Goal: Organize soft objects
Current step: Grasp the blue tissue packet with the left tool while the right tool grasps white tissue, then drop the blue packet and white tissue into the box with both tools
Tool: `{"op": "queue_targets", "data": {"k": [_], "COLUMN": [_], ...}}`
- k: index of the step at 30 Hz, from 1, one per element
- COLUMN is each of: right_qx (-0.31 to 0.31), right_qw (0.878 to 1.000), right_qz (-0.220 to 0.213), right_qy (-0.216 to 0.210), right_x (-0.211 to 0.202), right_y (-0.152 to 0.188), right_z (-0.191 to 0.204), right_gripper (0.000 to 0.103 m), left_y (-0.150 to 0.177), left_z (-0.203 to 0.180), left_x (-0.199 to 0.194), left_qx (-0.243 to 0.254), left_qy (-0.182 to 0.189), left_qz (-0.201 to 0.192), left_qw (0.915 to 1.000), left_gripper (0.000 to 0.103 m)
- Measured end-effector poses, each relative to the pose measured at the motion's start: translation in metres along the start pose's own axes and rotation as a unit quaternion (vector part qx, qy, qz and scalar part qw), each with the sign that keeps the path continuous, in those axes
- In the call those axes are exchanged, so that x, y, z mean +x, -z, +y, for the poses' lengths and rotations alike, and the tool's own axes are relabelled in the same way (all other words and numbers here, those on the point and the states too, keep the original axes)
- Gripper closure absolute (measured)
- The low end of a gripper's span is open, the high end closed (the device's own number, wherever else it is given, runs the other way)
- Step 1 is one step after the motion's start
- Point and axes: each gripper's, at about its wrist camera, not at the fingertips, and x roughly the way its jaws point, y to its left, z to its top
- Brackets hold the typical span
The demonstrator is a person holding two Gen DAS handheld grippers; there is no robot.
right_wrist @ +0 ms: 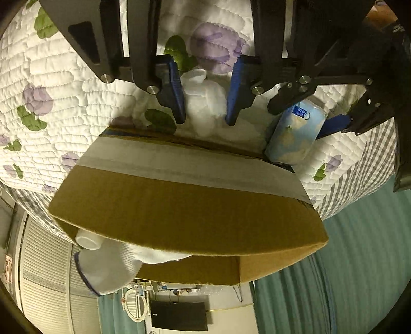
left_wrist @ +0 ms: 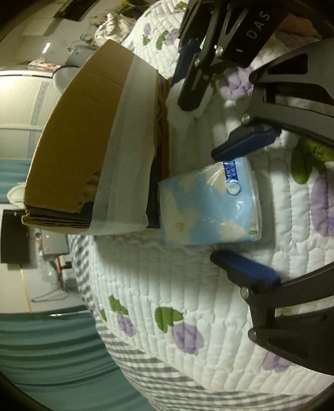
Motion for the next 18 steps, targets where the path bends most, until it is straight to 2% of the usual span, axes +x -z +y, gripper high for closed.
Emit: {"op": "queue_targets", "data": {"k": [1,9,18], "right_qx": [0.005,0.025,0.023], "right_qw": [1.0,1.0,0.999], "right_qz": [-0.002,-0.011,-0.027], "right_qy": [-0.001,-0.007,-0.002], "right_x": [-0.002,-0.028,-0.085], "right_y": [0.001,0.009,0.021], "right_z": [-0.001,-0.004,0.002], "right_gripper": [0.073,0.074,0.074], "left_y": [0.0,0.007,0.019], "left_z": [0.0,-0.004,-0.016], "left_x": [-0.001,-0.026,-0.09], "left_qx": [0.001,-0.001,0.013], "left_qy": [0.001,0.004,0.017], "left_qz": [0.0,-0.005,-0.032], "left_qw": [1.0,1.0,0.9993], "left_gripper": [0.049,0.051,0.051]}}
